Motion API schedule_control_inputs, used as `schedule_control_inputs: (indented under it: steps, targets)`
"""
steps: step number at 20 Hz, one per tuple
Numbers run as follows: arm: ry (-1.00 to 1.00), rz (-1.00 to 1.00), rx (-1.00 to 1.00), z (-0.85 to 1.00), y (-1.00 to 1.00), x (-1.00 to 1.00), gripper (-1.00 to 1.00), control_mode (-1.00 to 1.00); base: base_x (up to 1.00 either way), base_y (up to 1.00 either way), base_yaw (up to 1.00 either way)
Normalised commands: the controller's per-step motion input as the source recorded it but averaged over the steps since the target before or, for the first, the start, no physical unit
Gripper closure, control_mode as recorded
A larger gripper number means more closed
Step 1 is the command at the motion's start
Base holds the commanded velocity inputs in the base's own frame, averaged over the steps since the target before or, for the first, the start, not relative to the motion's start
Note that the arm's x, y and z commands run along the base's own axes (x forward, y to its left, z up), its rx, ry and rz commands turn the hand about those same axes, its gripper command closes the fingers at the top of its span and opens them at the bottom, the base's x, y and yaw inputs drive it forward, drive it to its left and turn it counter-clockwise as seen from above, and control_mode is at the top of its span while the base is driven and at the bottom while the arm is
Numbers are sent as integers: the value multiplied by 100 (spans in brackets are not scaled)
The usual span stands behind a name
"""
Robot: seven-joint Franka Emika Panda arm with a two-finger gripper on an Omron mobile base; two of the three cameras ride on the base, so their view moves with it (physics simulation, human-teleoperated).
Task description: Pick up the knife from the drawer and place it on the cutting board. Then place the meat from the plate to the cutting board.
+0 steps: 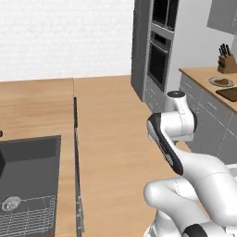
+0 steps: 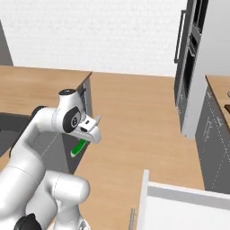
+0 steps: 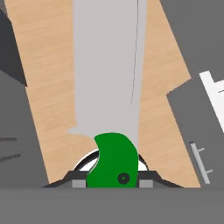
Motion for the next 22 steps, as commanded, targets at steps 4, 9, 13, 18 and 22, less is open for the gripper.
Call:
schedule_control_inputs:
  steps: [4,9,13,18,22]
  targets:
    - [0,0,0,0,0,0,100,100,100,0,0]
    - [0,0,0,0,0,0,100,100,99,0,-7]
    - [0,0,0,0,0,0,100,100,100,0,-13]
    - [0,0,0,0,0,0,100,100,100,-2,-16]
    - [0,0,0,0,0,0,100,100,86,-24,-22]
